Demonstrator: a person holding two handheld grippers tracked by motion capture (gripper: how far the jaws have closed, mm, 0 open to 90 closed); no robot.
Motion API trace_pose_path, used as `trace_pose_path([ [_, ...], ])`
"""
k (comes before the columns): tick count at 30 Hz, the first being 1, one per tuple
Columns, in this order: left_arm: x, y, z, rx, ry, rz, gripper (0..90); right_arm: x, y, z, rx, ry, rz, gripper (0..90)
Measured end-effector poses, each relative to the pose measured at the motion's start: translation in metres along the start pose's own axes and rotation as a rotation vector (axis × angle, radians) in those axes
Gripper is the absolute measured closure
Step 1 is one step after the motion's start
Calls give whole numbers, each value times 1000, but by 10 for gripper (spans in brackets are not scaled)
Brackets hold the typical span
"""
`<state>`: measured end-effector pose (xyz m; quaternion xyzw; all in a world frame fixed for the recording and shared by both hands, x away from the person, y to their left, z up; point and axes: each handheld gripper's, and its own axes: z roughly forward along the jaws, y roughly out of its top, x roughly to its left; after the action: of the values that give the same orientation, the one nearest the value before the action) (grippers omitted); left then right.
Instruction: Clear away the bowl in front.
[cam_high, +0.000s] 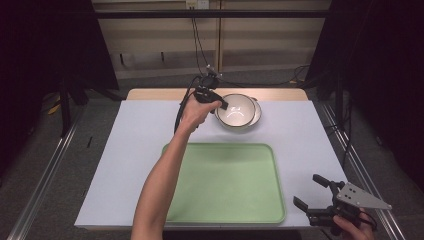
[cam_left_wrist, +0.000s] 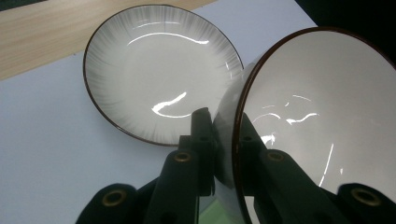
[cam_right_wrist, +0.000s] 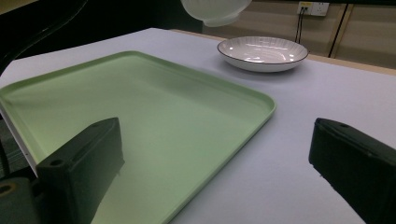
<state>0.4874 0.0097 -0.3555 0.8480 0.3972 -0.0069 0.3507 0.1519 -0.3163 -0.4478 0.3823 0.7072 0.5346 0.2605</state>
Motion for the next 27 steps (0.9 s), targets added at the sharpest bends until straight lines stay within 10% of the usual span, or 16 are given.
trace_pose_path([
  [27,-52,-21,16,59,-64,71,825,0,0,2,-4,-9,1,26],
])
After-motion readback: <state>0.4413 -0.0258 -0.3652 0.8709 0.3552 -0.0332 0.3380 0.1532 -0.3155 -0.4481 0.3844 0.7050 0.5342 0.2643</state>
